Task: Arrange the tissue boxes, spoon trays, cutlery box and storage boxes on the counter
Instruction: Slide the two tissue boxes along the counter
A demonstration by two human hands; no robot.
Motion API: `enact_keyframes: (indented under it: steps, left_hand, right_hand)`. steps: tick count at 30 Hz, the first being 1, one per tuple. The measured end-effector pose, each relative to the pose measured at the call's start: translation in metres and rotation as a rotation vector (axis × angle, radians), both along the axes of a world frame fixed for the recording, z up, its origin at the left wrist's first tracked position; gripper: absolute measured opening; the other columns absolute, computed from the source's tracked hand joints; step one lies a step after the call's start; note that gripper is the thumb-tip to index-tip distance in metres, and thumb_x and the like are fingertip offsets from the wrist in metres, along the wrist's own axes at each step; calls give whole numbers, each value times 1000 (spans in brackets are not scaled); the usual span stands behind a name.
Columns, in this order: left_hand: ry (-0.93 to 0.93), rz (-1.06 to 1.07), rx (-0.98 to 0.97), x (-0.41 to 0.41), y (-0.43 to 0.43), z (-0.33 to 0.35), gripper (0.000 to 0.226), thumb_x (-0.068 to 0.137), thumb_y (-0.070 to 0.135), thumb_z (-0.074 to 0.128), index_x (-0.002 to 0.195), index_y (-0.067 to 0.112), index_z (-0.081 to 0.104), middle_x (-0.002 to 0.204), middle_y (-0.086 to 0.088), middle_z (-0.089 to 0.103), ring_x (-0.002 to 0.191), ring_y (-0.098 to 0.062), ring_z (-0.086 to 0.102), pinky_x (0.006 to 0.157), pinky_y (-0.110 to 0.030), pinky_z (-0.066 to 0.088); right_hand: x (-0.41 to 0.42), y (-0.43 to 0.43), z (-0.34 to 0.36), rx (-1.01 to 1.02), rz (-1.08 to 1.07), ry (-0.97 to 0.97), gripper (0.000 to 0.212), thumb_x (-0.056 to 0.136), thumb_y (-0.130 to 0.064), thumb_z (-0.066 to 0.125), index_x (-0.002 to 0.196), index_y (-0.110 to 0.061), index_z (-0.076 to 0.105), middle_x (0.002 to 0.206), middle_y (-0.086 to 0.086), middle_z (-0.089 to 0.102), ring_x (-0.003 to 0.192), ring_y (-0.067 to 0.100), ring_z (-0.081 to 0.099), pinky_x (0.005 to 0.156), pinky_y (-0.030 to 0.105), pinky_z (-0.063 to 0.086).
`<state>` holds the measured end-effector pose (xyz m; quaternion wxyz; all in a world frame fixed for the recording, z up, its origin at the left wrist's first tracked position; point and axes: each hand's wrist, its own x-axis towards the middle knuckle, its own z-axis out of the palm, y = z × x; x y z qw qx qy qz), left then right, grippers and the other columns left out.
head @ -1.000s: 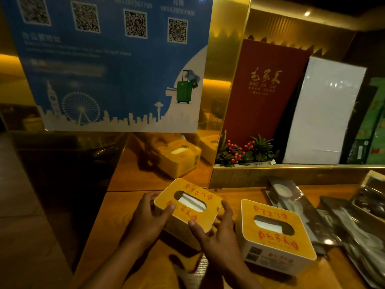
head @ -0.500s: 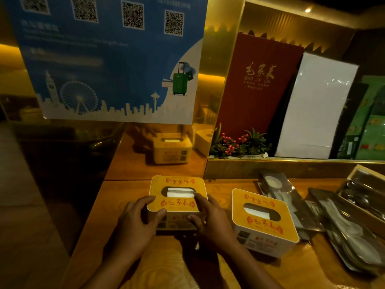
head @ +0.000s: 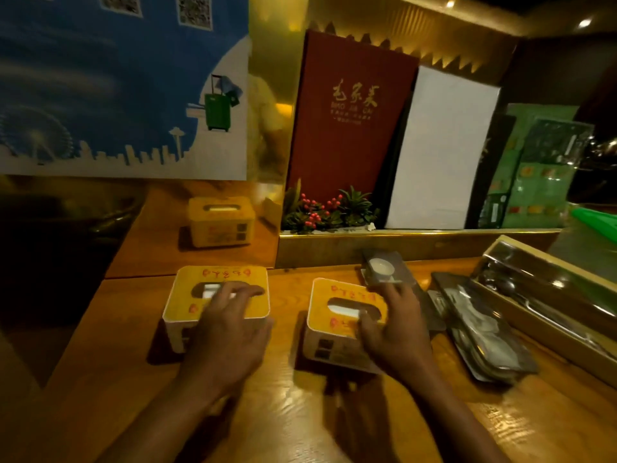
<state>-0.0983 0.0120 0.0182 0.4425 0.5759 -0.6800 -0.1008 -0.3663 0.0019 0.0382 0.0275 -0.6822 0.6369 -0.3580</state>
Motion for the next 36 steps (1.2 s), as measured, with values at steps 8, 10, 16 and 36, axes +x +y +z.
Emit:
enact_keyframes:
  steps: [8,10,16,36]
  left_hand:
    - [-449,-78,140,-93,-14,-30,68,87,60,59,148,42,34,164,5,25,155,-20,8,125,-47,-2]
    - [-467,0,116,-96,-16,-33,65,86,60,60,146,41,41,161,4,35,155,-20,13,122,-49,-10]
    - [-490,148,154,-79,-21,-37,53,90,53,59,141,44,49,156,10,44,154,-19,18,120,-59,-6]
    - [-581,333,206,-79,-35,-45,59,76,39,81,132,39,62,143,1,60,141,-34,45,114,-69,5]
  right_hand:
    - [-73,7,-51,266,148,91,59,75,-71,58,122,-37,45,106,-8,53,94,12,57,74,31,52]
    - [-73,-5,-57,219,171,117,54,78,-65,60,121,-34,50,105,-9,57,94,12,55,75,30,50]
    - [-63,-50,-55,127,244,237,58,86,-63,56,136,-32,50,126,-7,63,118,20,51,93,39,45]
    - [-46,-70,-50,271,333,150,70,93,-54,54,153,-32,24,151,-4,42,137,19,36,114,42,31]
